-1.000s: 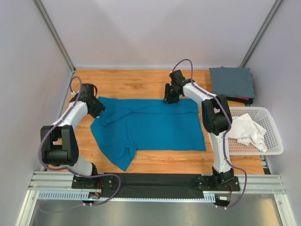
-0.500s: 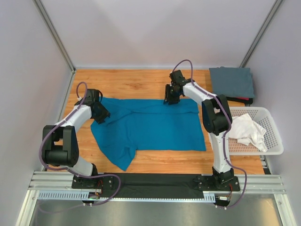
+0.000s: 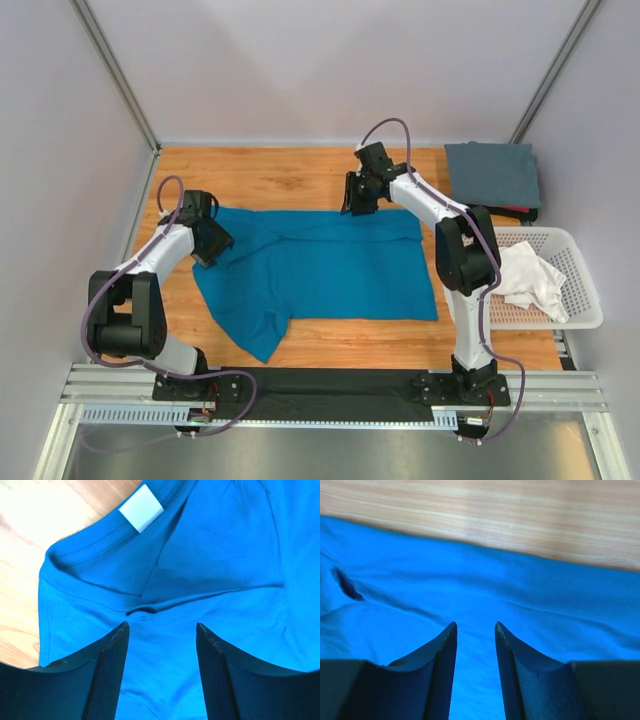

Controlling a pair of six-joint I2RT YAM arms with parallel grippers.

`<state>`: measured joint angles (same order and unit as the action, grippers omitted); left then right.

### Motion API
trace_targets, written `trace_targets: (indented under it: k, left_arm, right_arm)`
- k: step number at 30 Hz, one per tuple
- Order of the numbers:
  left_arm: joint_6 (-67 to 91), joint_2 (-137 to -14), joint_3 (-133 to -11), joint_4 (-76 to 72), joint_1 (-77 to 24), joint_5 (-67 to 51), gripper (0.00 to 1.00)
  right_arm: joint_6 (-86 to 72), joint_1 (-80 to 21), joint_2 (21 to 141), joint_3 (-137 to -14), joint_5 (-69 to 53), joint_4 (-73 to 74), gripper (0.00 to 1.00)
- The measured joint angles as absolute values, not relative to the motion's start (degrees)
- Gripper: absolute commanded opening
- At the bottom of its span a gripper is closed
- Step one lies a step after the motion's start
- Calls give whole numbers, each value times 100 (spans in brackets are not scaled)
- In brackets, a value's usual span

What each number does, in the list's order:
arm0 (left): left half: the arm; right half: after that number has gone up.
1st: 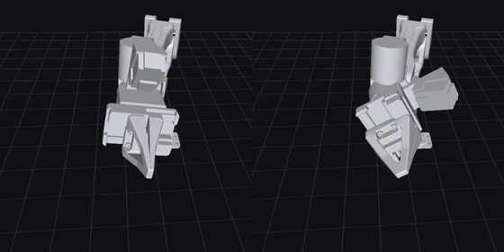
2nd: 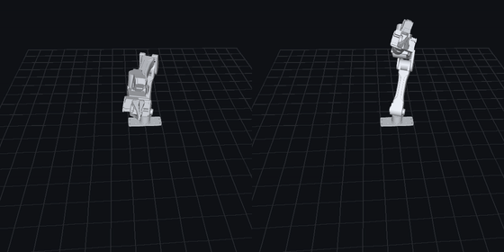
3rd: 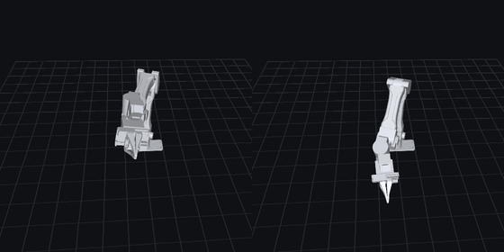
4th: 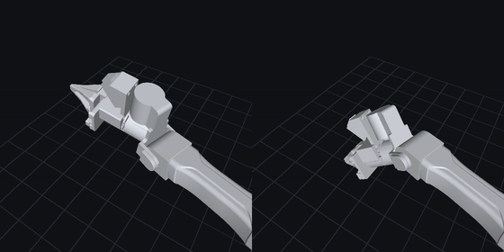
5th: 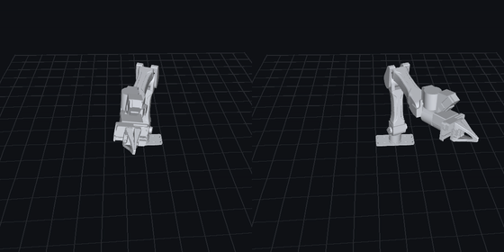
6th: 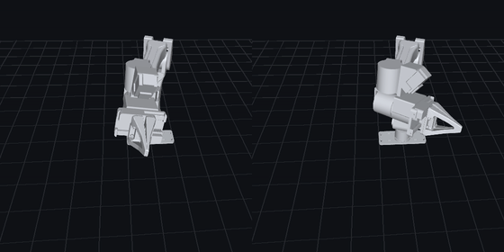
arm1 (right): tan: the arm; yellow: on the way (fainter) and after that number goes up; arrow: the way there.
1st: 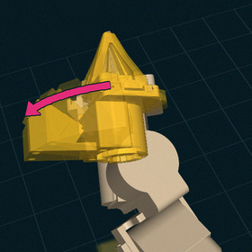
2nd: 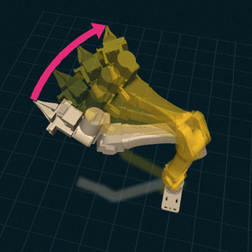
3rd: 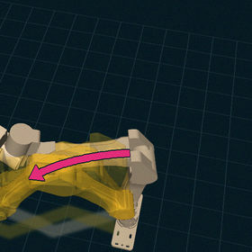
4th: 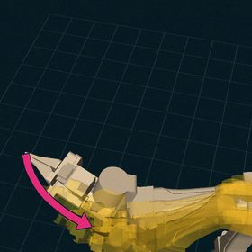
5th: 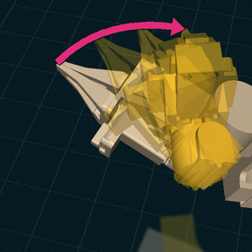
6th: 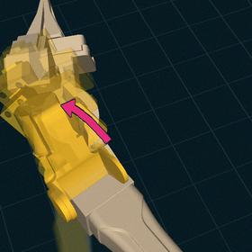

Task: Fold and stack the t-shirts
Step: Fold the tshirt

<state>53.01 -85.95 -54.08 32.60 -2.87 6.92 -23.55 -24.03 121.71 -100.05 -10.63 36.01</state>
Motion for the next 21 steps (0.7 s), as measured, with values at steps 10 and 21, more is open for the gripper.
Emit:
trace_targets:
  k: [10,21]
  left_arm:
    - [6667,-8274,-5085,3236,-40,696,65]
    - [7929,-8871,-5701,3616,-38,755,63]
  right_arm:
    - [-2357,-2473,12171,-9883,-1111,3616,38]
    - [-2357,-2473,12171,-9859,-1131,3616,38]
